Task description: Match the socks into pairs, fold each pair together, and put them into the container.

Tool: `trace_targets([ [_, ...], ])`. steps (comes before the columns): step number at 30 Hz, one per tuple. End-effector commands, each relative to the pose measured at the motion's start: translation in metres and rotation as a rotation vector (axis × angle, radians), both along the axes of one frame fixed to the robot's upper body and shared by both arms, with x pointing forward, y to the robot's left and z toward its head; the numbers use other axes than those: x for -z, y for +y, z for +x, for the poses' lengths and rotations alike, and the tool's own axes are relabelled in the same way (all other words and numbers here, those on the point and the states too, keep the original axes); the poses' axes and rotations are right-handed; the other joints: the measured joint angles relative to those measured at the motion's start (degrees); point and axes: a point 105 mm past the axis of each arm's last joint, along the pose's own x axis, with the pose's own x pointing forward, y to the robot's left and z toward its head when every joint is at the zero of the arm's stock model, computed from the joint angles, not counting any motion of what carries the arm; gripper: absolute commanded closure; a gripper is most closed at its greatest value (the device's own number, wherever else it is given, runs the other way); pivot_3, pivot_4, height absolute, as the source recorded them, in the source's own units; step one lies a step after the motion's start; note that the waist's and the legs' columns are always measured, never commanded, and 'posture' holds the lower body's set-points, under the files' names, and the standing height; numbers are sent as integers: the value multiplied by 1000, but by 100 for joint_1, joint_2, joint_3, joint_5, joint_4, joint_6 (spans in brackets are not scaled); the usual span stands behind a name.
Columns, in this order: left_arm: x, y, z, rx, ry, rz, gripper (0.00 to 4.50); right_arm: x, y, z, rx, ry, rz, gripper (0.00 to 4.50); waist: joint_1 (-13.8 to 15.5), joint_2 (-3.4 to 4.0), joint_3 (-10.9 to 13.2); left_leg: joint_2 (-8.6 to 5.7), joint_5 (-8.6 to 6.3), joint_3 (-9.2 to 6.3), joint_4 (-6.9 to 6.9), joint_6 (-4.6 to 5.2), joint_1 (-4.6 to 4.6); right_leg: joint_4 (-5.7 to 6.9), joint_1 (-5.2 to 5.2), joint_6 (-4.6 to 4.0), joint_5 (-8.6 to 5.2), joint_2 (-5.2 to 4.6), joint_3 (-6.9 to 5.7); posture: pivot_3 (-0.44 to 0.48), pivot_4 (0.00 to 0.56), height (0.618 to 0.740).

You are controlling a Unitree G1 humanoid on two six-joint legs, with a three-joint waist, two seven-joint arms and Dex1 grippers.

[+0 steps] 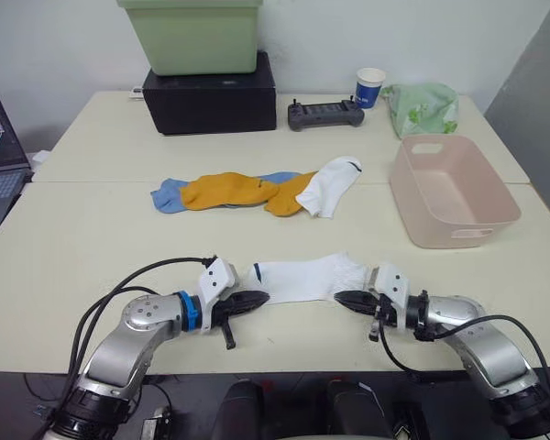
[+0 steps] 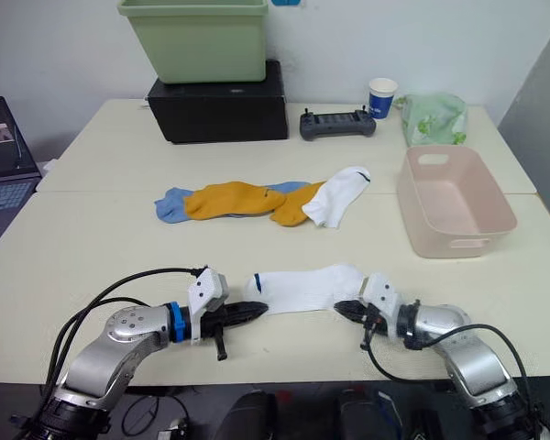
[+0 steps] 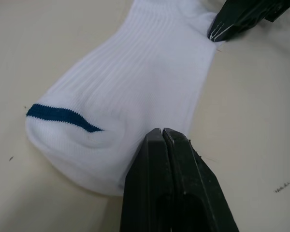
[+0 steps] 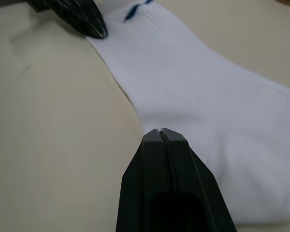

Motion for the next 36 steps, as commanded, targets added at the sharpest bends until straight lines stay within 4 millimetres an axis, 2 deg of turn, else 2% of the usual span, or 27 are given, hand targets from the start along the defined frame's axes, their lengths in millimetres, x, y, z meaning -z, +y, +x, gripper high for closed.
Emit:
trace_targets([
  [1, 4, 14, -2, -40, 21, 31, 4483, -2, -25, 0, 57, -6, -39, 4500, 0, 0, -1, 0, 0, 0, 0, 0, 1, 0, 1, 0, 0, 0, 0, 0, 150, 740],
  [4, -3, 16, -1, -48, 13, 0, 4483, -3, -34, -5, 51, 5, -52, 4500, 0, -1, -1, 0, 0, 1, 1, 0, 5, 1, 5, 0, 0, 0, 0, 0, 150, 740],
  [8, -30, 19, 5, -82, -43, -100, 4483, -25, -32, -10, 30, -1, 16, 4500, 1, -2, 1, 1, 0, -1, 1, 0, 1, 1, 3, 0, 0, 0, -2, 0, 150, 740],
  [10, -48, 34, 11, -151, -80, -143, 4483, -45, -36, -2, 79, -75, 58, 4500, 1, -2, 1, 2, 0, -2, 1, 0, -2, 3, -1, 0, 0, 0, -2, 0, 150, 740],
  [12, -61, 53, 20, -253, -127, -169, 4125, -60, -45, 8, 146, -151, 81, 4132, -5, -2, 1, 4, 0, -4, 1, 0, -2, 3, -1, 0, 0, 0, -3, 0, 150, 740],
  [13, -65, 63, 23, -305, -150, -173, 3972, -66, -50, 13, 186, -187, 85, 3940, -5, -3, 1, 4, 0, -3, 0, 0, -1, 3, -1, 0, 0, 0, -2, 0, 150, 740],
  [16, -71, 99, 33, -479, -239, -151, 3030, -80, -68, 32, 332, -274, 116, 2938, -7, -2, 1, 1, 0, -1, -1, 0, 0, 1, -1, 0, 0, 0, -1, 0, 150, 740],
  [18, -69, 117, 36, -566, -284, -129, 2345, -80, -77, 41, 400, -301, 118, 2206, -2, -3, 1, 1, 0, -1, 0, 0, -1, 1, -2, 0, 0, 0, 0, 0, 150, 740],
  [21, -59, 131, 34, -644, -305, -104, 1391, -66, -86, 44, 445, -305, 87, 1149, 6, -3, 1, 0, 0, 2, -1, 0, -2, -2, -2, -1, 0, -2, 0, 0, 150, 740],
  [22, -57, 133, 32, -659, -310, -103, 986, -62, -88, 44, 460, -305, 80, 706, 10, -3, 1, -1, 0, 4, -1, 0, -3, -5, -2, 0, 0, -7, 0, 0, 150, 740],
  [24, -55, 135, 30, -678, -318, -107, 422, -58, -92, 44, 488, -310, 71, 118, 14, -3, 1, -1, 0, 7, -1, 0, -6, -6, -2, 0, 0, -11, -1, 0, 150, 740],
  [25, -54, 135, 30, -688, -322, -106, 79, -57, -91, 44, 487, -302, 74, 0, 13, -3, 1, -1, 0, 7, -1, 0, -6, -6, -2, 0, 0, -15, 0, 0, 150, 740],
  [32, -52, 142, 23, -715, -332, -74, 36, -52, -81, 40, 453, -278, 66, 0, 0, -3, 1, 1, 0, 7, -1, -1, -2, 1, -2, -1, 0, -28, -1, 0, 150, 740],
  [34, -58, 135, 23, -673, -345, -69, 36, -54, -72, 41, 425, -276, 69, 0, -1, -3, 1, 1, 0, 7, -2, -1, -2, 1, -2, -1, 0, -27, -2, 0, 150, 740],
  [36, -69, 116, 24, -586, -358, -89, 36, -55, -56, 43, 385, -266, 71, 0, -2, -3, 1, 1, 0, 6, -2, -1, -2, 1, -2, -1, 0, -27, -2, 0, 150, 740],
])
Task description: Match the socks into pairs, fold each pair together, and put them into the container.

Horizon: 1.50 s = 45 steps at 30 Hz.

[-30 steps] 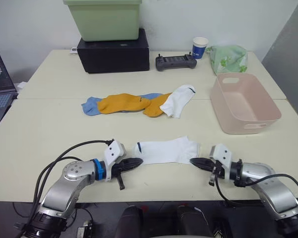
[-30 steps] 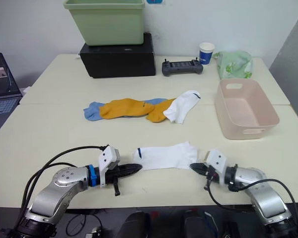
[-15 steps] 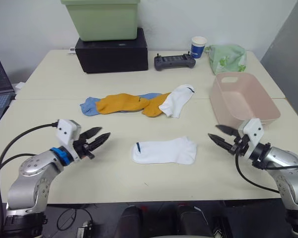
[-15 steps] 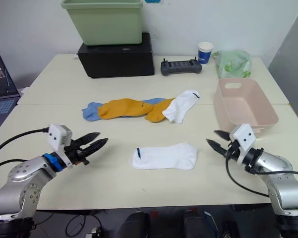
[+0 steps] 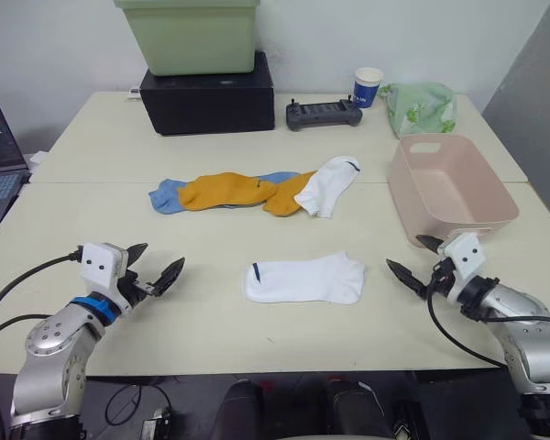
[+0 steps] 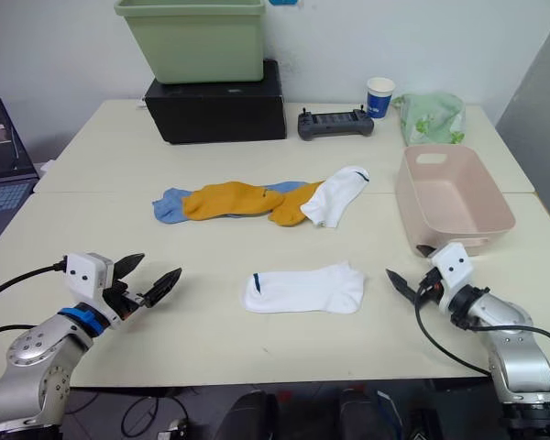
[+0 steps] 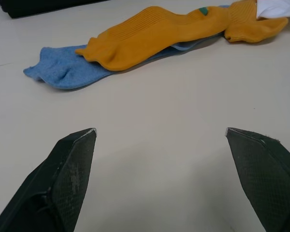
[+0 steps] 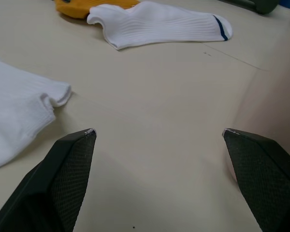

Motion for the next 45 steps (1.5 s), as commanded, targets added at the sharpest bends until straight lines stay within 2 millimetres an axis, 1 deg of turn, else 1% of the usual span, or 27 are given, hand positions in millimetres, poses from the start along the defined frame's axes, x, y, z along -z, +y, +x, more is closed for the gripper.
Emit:
trace_targets([
  [1, -34, -30, 1, 144, -91, 34, 36, -18, 30, 5, -82, -48, -5, 0, -2, 0, 0, 0, 0, 0, 0, 0, 0, 1, 0, 0, 0, 0, 0, 0, 150, 740],
  [2, -39, -38, 0, 183, -102, 36, 36, -20, 36, 8, -88, -51, -6, 0, -1, 0, 0, 0, 0, 1, 1, 0, 0, 1, 0, 0, 0, 0, 0, 0, 150, 740],
  [3, -47, -50, 1, 238, -117, 44, 36, -26, 46, 15, -99, -63, 9, 0, -2, 0, 0, -2, 0, 1, 1, 0, 0, 3, 0, 0, 0, 0, 0, 0, 150, 740],
  [4, -51, -58, 1, 273, -125, 50, 36, -31, 53, 19, -105, -71, 20, 0, -1, 0, 0, -1, 0, 1, 1, 0, 0, 3, 1, 0, 0, 0, 0, 0, 150, 740],
  [5, -56, -72, 2, 330, -120, 36, 36, -35, 64, 26, -115, -75, 28, 0, -2, 0, 0, -1, 1, 0, 2, -1, 0, 4, -1, 0, 0, 1, 0, 0, 150, 740],
  [6, -59, -80, 2, 365, -112, 26, 36, -38, 71, 32, -121, -75, 29, 0, -2, 0, 0, -2, 1, 1, 1, -1, 0, 6, -1, 0, 0, 7, 1, 0, 150, 740],
  [7, -61, -89, 2, 402, -108, 26, 36, -39, 78, 37, -124, -76, 20, 0, -2, 0, 0, -3, 1, 0, 1, -1, -1, 6, -3, 0, 0, 19, 0, 0, 150, 740],
  [9, -73, -112, 2, 495, -114, 2, 36, -42, 96, 54, -124, -84, -7, 0, -3, 0, 0, -2, 1, -1, 1, -1, -1, 3, -2, 0, 0, 21, 0, 0, 150, 740],
  [11, -83, -124, 1, 546, -122, -7, 36, -42, 110, 65, -143, -88, -33, 0, -4, 0, 0, -2, 1, -2, 1, -1, -8, 3, -10, 0, 0, 22, 0, 0, 150, 740],
  [14, -89, -134, 0, 579, -127, -14, 36, -39, 121, 81, -139, -87, -55, 0, -5, 0, 0, -1, 1, -1, 1, -2, -9, 3, -12, 0, 0, 22, 0, 0, 150, 740],
  [16, -89, -136, 0, 585, -128, -10, 36, -38, 127, 90, -128, -102, -73, 0, -7, 0, 1, -1, 1, 1, 1, -1, -8, 4, -14, 0, 0, 22, 1, 0, 150, 740],
  [20, -90, -134, 5, 538, -142, -28, 36, -29, 134, 98, -129, -105, -116, 0, -9, 0, 1, 0, 1, 0, 2, -1, -8, 5, -14, -1, 1, 21, 2, 0, 150, 740],
  [24, -90, -134, 4, 519, -149, -46, 36, -28, 137, 106, -130, -136, -171, 0, -12, 0, 1, 0, 1, 0, 4, -2, -8, 6, -14, -1, 1, 20, 2, 0, 150, 740],
  [26, -90, -132, 5, 496, -152, -52, 0, -29, 138, 109, -130, -141, -166, 399, -13, 0, 1, 0, 2, 0, 4, -2, -8, 6, -14, -1, 1, 19, 2, 0, 150, 740],
  [28, -88, -130, 5, 484, -150, -58, 0, -29, 141, 110, -144, -142, -162, 946, -14, 0, 1, 0, 1, 0, 4, -2, -8, 6, -14, -1, 1, 19, 2, 0, 150, 740],
  [30, -87, -131, 4, 483, -147, -59, 0, -28, 142, 112, -143, -141, -160, 1730, -14, 0, 1, 1, 1, -1, 4, -2, -7, 7, -14, -1, 1, 19, 2, 0, 150, 740],
  [36, -85, -132, 3, 467, -146, -67, 0, -26, 142, 117, -157, -139, -170, 3790, -17, 0, 1, 2, 1, -2, 4, -2, -7, 6, -14, -1, 1, 17, 2, 0, 150, 740],
  [37, -85, -132, 3, 464, -147, -65, 0, -24, 140, 118, -154, -133, -179, 4215, -17, 0, 1, 2, 2, -1, 4, -2, -7, 7, -14, -1, 1, 17, 2, 0, 150, 740],
  [38, -86, -132, 3, 462, -148, -65, 0, -24, 138, 120, -150, -132, -183, 4470, -17, 0, 1, 2, 2, -1, 4, -2, -7, 7, -14, -2, 1, 17, 2, 0, 150, 740],
  [40, -86, -132, 4, 459, -150, -66, 0, -24, 137, 122, -148, -134, -184, 4470, -19, 0, 1, 1, 2, 0, 4, -2, -7, 7, -14, -2, 1, 16, 2, 0, 150, 740],
  [43, -86, -131, 3, 454, -146, -69, 0, -34, 139, 119, -189, -164, -170, 4470, -18, 0, 1, 2, 1, -2, 4, -2, -7, 7, -14, -2, 1, 16, 1, 0, 150, 740],
  [44, -85, -130, 3, 454, -142, -68, 0, -38, 142, 115, -223, -178, -158, 4470, -18, 1, 1, 2, 1, -2, 3, -2, -7, 6, -14, -2, 1, 15, 2, 0, 150, 740],
  [45, -83, -129, 3, 454, -133, -63, 0, -40, 147, 107, -289, -190, -169, 4470, -18, 1, 1, 2, 1, -1, 3, -2, -8, 6, -14, -2, 1, 14, 2, 0, 150, 740],
])
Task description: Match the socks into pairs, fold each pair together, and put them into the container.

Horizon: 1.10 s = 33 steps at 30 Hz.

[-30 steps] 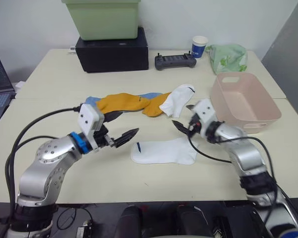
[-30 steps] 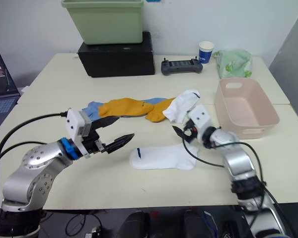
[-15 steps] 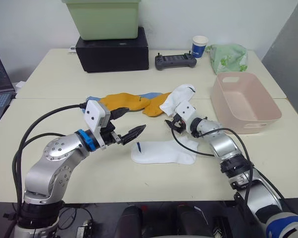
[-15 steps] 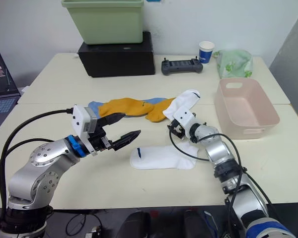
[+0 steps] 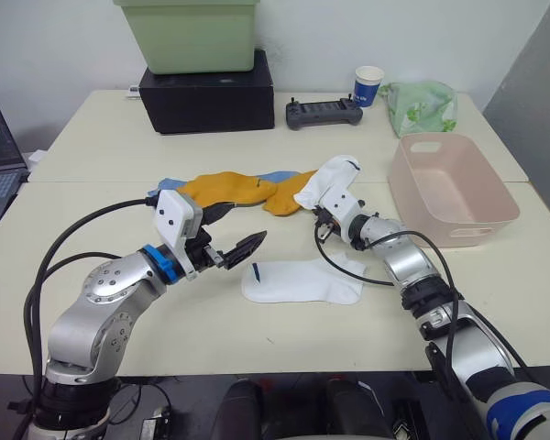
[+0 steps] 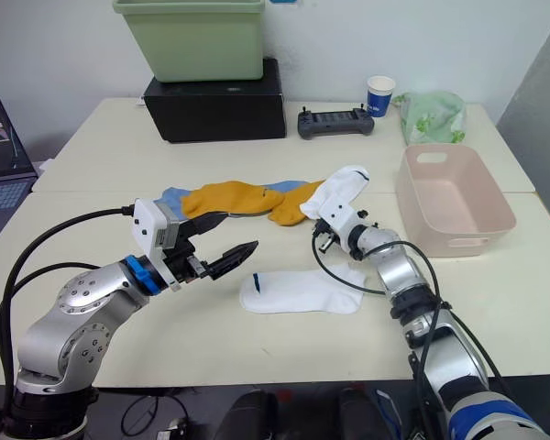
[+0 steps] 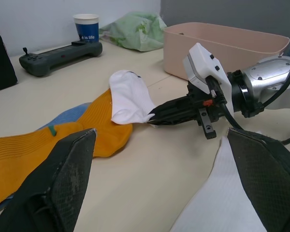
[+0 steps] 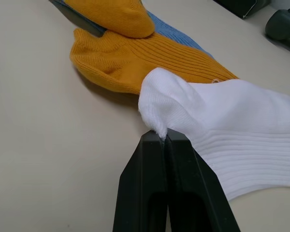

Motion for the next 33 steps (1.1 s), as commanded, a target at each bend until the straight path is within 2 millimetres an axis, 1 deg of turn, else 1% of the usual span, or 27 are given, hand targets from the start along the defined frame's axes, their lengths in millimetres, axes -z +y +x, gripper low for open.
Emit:
trace_targets([
  [1, -6, 2, -5, 8, -25, 13, 0, -33, 17, -19, -203, -114, 2, 4470, 1, 1, 1, 0, 0, 0, 0, 0, 0, 0, 0, 0, 0, 0, 0, 0, 150, 740],
  [3, -5, 4, -5, 9, -17, 18, 0, -36, 26, -42, -341, -62, 30, 4470, 5, 2, 1, 1, 0, -2, 0, 0, 0, -1, 0, 0, 0, -1, -1, 0, 150, 740],
  [5, -6, 8, -5, 9, -9, 17, 0, -40, 26, -60, -434, -42, 24, 4470, 10, 2, 1, 6, -1, -7, -1, 1, 0, -2, 1, 0, 0, -2, -5, 0, 150, 740],
  [7, -6, 11, -6, 18, 13, 10, 0, -41, 19, -79, -513, -15, -5, 4470, 14, 2, 1, 6, 0, -10, -1, 1, 0, 0, 1, 0, 0, -2, -7, 0, 150, 740],
  [8, -5, 12, -7, 29, 27, 11, 0, -38, 14, -94, -582, 11, -35, 4470, 23, 2, 2, 5, 0, -11, -1, 1, 0, 0, 3, 0, 0, -3, -9, 0, 150, 740],
  [9, -4, 11, -9, 47, 43, 11, 0, -35, 11, -105, -630, 31, -55, 4470, 39, 3, 2, 4, -1, -13, 0, 1, 0, -1, 5, 0, 0, -4, -12, 0, 150, 740],
  [10, -3, 9, -12, 68, 71, 2, 0, -32, 6, -116, -667, 61, -74, 4470, 42, 2, 2, -2, -1, -15, 0, 1, -1, -3, 7, 1, -1, -13, -16, 0, 150, 740],
  [11, 0, 6, -18, 104, 104, 5, 0, -26, -1, -134, -725, 121, -96, 4470, 40, 2, 2, -3, -1, -14, 0, 1, -1, -7, 10, 1, -1, -17, -18, 0, 150, 740],
  [13, 6, 5, -22, 133, 147, 19, 0, -16, -10, -157, -785, 206, -123, 4470, 33, 1, 3, -6, -1, -13, 0, 2, 0, -12, 16, 2, -1, -22, -18, 0, 150, 740],
  [16, 11, 3, -21, 143, 170, 32, 0, -5, -18, -183, -843, 294, -131, 4470, 18, -1, 4, -4, -1, -17, -1, 2, 1, -12, 16, 2, -1, -19, -20, 0, 150, 740],
  [19, 15, 1, -20, 165, 185, 53, 0, 5, -24, -193, -865, 326, -177, 4470, -2, -1, 4, -2, -1, -17, 0, 2, 7, -8, 16, 2, -1, -7, -13, 0, 150, 740],
  [22, 20, 0, -15, 174, 195, 68, 0, 8, -22, -189, -827, 312, -173, 4470, 5, -2, 4, -4, -1, -16, 0, 2, 7, -7, 16, 2, -1, 9, -13, 0, 150, 740],
  [25, 23, -2, -8, 186, 192, 89, 0, 7, -25, -188, -800, 316, -161, 3772, 18, -2, 5, -5, -1, -16, 0, 2, 6, -9, 16, 2, -1, 11, -12, 0, 150, 740],
  [27, 25, -2, 0, 186, 184, 107, 0, 2, -27, -189, -771, 324, -130, 3130, 25, -4, 6, -4, -1, -16, 1, 2, 3, -12, 15, 2, -1, 11, -13, 0, 150, 740],
  [30, 29, -8, 16, 189, 166, 131, 0, -6, -35, -193, -712, 359, -64, 2097, 65, -5, 6, -8, -1, -17, 1, 1, 0, -13, 15, 2, -1, 8, -16, 0, 150, 740],
  [33, 38, -22, 38, 197, 146, 167, 0, -10, -44, -192, -618, 394, 7, 2097, 84, -7, 7, -13, -1, -14, 7, 2, 0, -14, 20, 2, -1, 5, -17, 0, 150, 740],
])
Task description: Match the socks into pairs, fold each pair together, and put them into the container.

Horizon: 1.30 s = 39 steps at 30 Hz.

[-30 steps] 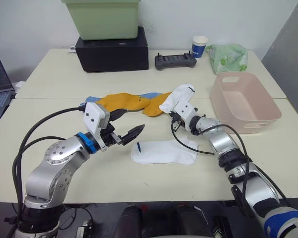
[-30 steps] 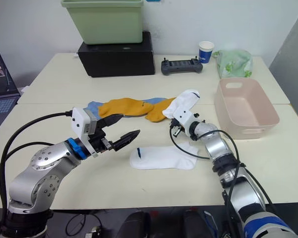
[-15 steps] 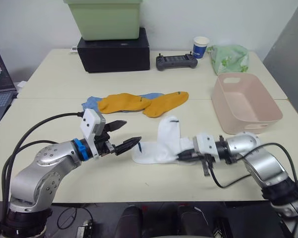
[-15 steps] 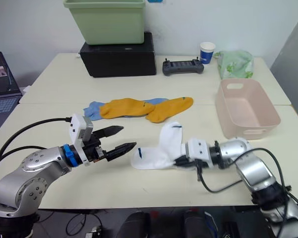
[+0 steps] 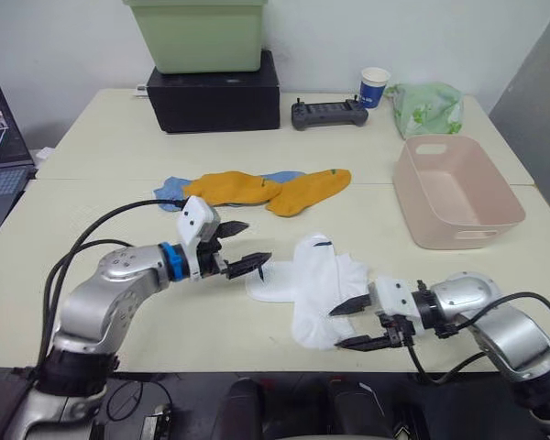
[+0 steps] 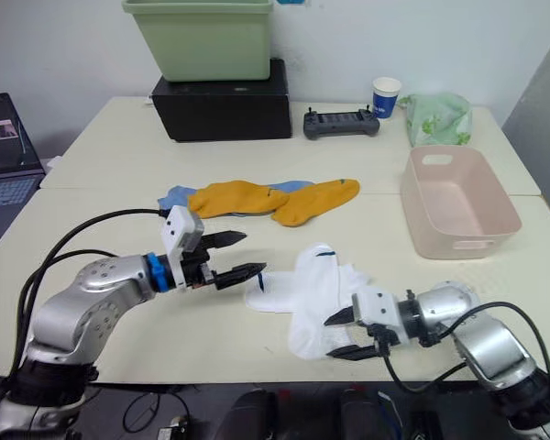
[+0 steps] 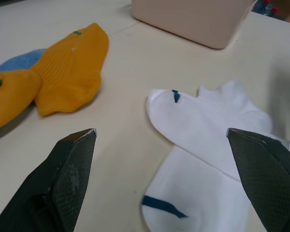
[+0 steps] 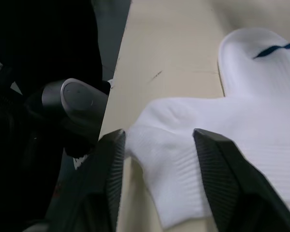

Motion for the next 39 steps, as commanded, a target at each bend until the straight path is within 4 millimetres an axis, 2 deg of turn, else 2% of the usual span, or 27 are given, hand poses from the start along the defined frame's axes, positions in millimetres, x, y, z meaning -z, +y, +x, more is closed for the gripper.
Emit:
trace_targets([
  [1, 6, -16, 18, 34, -63, 54, 0, -12, -6, -2, 74, 7, 35, 2097, -3, -1, 0, -1, 0, 1, 0, 0, 0, 0, 0, 0, 0, 0, -1, 0, 150, 740],
  [5, 14, -42, 42, 52, -90, 76, 0, 2, -16, -2, 205, 72, 7, 2097, -15, -2, 1, -9, 0, 4, 0, 0, -6, -3, -4, 0, 0, 6, -2, 0, 150, 740],
  [9, 23, -68, 54, 102, -91, 103, 0, 14, -20, -12, 283, 163, 11, 2097, -19, -2, 1, -13, 0, 4, 0, 0, -13, -2, -11, 0, 0, 13, 0, 0, 150, 740],
  [14, 37, -86, 64, 125, -85, 161, 0, 31, -20, -14, 312, 132, -63, 2097, -72, -2, 1, -20, 0, 8, 0, 0, -11, 2, -14, 0, 0, 22, 1, 0, 150, 740],
  [17, 51, -87, 65, 144, -66, 234, 643, 41, -18, -10, 336, 102, -86, 2052, -72, -3, 0, -19, 0, 7, -2, 0, -11, 3, -18, 1, 0, 25, 1, 0, 150, 740],
  [21, 55, -87, 64, 154, -45, 245, 1922, 44, -13, -10, 334, 96, -77, 2052, -68, -4, -1, -17, 0, 7, 0, 0, -6, 4, -12, 1, 0, 26, -2, 0, 150, 740],
  [24, 53, -87, 65, 150, -43, 233, 2885, 46, -11, -7, 342, 90, -61, 2639, -69, -7, -3, -16, 0, 8, 1, 0, 6, 6, -2, 2, 0, 27, -3, 0, 150, 740],
  [28, 52, -84, 66, 138, -39, 221, 4278, 48, -13, -1, 362, 66, -57, 4117, -69, -6, -4, -15, 0, 8, 0, 0, 7, 9, -2, 1, 0, 27, -2, 0, 150, 740],
  [29, 52, -83, 66, 131, -35, 213, 4500, 49, -14, 0, 362, 64, -59, 4481, -68, -6, -4, -15, 0, 8, 0, 0, 7, 9, -2, 2, 0, 27, -2, 0, 150, 740],
  [33, 50, -78, 65, 111, -9, 178, 4500, 48, -19, 7, 367, 51, -55, 4481, -75, -6, -4, -14, 0, 8, 0, 0, 8, 9, -2, 1, 0, 27, -2, 0, 150, 740],
  [39, 35, -68, 57, 59, 16, 89, 4500, 26, -20, 20, 369, 31, 3, 4481, -79, -6, -3, -6, 1, 8, 1, -1, 8, 13, -4, 1, 0, 26, -1, 0, 150, 740],
])
